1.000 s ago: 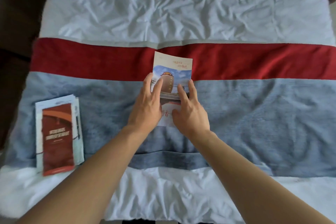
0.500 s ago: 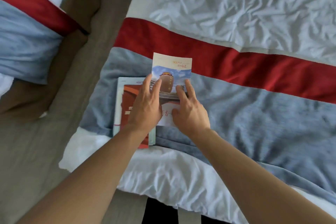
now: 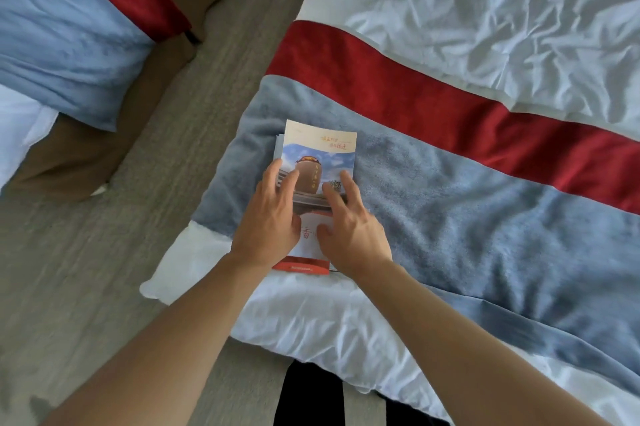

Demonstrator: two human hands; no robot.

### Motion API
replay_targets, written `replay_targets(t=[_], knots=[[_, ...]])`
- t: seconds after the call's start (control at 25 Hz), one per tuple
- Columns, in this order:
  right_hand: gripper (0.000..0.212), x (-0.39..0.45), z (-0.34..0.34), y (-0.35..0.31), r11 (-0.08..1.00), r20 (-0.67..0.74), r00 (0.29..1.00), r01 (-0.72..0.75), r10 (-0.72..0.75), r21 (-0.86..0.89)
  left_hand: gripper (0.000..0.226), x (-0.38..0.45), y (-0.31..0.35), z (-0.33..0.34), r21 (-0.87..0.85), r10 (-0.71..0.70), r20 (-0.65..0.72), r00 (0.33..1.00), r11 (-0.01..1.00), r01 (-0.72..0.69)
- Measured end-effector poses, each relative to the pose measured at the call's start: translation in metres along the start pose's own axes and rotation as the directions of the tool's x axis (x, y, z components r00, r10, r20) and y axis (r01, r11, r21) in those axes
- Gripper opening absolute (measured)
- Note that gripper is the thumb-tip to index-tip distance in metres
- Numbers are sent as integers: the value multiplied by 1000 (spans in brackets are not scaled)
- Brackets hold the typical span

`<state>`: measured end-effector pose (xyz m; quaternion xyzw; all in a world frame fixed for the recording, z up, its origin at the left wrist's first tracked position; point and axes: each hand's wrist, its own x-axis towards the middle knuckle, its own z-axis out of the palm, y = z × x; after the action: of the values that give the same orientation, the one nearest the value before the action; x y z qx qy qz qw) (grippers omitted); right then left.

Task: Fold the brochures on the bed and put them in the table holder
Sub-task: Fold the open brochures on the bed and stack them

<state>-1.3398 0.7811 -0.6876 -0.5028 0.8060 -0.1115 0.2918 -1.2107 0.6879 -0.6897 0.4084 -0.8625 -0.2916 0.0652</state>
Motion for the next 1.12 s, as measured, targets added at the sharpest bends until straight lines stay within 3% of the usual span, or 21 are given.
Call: replay_targets(t=[0.24,0.4,0.56,0.68,0.8,1.0,1.12], knots=[[61,-5,16,-6,999,43,999,20,-18,-38,84,-13,-18,3,10,4,55,998,1000,-5],[58,-4,19,-2,985,66,998,18,-7,-171,71,-20,-24,7,197,-24,61,998,980,12],[74,2,15,0,950,-129,983,89,-132,-298,84,-17,-31,8,281,83,129,988,953,-117],[90,15,16,3,935,-20,983,167,-183,-313,89,-7,-37,11,333,126,240,962,921,-204],[100,28,23,13,926,118,985,162,-129,-342,90,-1,-44,18,310,41,314,949,940,-144],[101,37,30,18,942,114,988,132,-102,-308,92,8,-49,27,342,3,376,927,929,-142],[101,41,17,16,930,65,983,183,-172,-319,111,10,-42,17,407,19,379,925,895,-185]])
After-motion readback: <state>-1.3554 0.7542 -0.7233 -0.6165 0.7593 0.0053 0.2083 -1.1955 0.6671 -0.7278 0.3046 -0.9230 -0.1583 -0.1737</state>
